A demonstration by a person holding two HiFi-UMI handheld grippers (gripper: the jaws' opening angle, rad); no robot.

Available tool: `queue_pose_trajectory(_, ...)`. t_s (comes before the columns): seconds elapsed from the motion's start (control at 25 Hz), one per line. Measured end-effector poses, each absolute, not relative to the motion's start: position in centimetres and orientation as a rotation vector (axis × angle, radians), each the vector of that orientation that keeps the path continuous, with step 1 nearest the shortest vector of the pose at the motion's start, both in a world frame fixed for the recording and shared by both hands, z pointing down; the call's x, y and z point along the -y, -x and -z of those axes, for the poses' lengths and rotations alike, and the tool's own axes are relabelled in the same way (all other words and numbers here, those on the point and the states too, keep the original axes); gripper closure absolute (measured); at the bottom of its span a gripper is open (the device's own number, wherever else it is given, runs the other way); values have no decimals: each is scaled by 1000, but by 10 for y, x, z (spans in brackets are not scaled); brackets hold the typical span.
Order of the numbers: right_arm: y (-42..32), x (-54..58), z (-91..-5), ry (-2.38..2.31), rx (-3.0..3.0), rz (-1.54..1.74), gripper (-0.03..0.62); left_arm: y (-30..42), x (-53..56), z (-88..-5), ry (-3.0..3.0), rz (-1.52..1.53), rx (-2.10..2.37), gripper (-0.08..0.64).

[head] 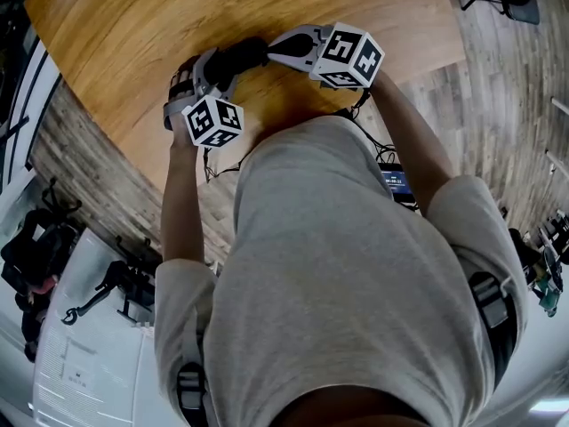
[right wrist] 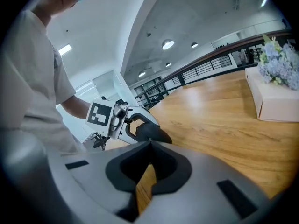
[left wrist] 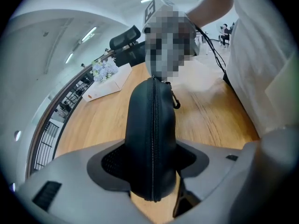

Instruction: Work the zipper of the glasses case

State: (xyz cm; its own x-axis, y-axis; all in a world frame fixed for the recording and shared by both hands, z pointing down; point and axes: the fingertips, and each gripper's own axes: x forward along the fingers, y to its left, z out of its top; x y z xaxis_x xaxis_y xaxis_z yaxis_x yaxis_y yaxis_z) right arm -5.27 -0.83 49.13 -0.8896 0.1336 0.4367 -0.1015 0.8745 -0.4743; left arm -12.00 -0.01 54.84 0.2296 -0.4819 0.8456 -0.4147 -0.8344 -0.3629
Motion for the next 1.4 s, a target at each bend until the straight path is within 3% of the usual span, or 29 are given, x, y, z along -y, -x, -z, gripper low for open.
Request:
queue_pose_trajectory(0.52, 60, 6, -441, -118, 2609, -505, 566, 123, 5, -505, 2350, 1670, -1030, 287)
queue_pose_trajectory(1.4, 70, -3, -441, -143, 2550, -439, 567, 122, 9, -511, 2250, 1819, -1110, 290)
